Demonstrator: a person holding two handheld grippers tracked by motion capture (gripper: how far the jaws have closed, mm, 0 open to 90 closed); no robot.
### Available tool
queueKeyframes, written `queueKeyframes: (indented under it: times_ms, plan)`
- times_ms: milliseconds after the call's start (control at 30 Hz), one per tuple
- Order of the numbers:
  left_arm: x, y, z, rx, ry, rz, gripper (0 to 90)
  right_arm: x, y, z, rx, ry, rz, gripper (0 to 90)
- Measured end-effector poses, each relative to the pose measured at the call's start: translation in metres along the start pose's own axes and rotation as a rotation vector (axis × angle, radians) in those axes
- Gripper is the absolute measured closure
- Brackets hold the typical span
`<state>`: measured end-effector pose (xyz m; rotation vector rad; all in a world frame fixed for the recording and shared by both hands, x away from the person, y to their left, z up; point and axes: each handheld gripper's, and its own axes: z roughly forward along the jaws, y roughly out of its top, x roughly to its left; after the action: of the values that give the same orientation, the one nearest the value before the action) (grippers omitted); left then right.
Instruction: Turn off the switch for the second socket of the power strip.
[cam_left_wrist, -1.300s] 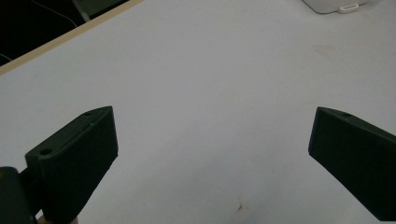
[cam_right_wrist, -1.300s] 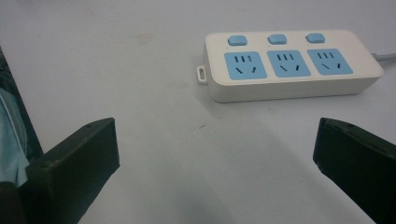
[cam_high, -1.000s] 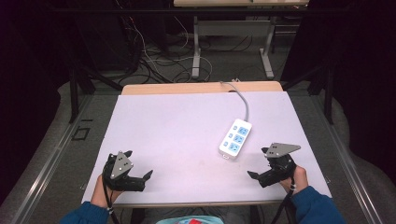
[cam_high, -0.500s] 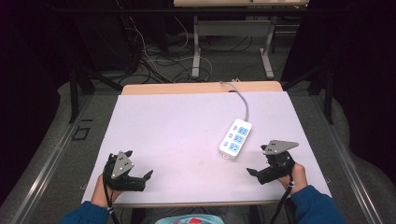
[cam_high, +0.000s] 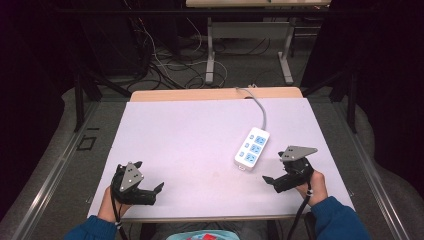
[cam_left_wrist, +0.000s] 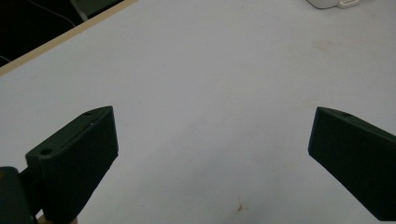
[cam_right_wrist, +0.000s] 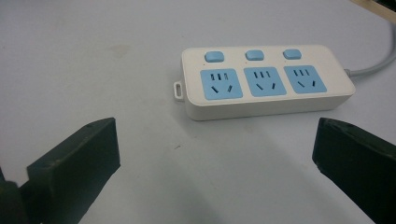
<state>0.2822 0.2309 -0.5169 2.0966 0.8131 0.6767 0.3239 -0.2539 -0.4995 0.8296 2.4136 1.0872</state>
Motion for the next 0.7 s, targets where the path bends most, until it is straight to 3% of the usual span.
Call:
queueKeyframes:
  times_ms: [700]
  plan:
    - [0.000, 0.000, 0.000, 0.006, -0.003, 0.009, 1.6, -0.018, 0.013, 0.010, 0.006, -0.019, 0.018, 0.6]
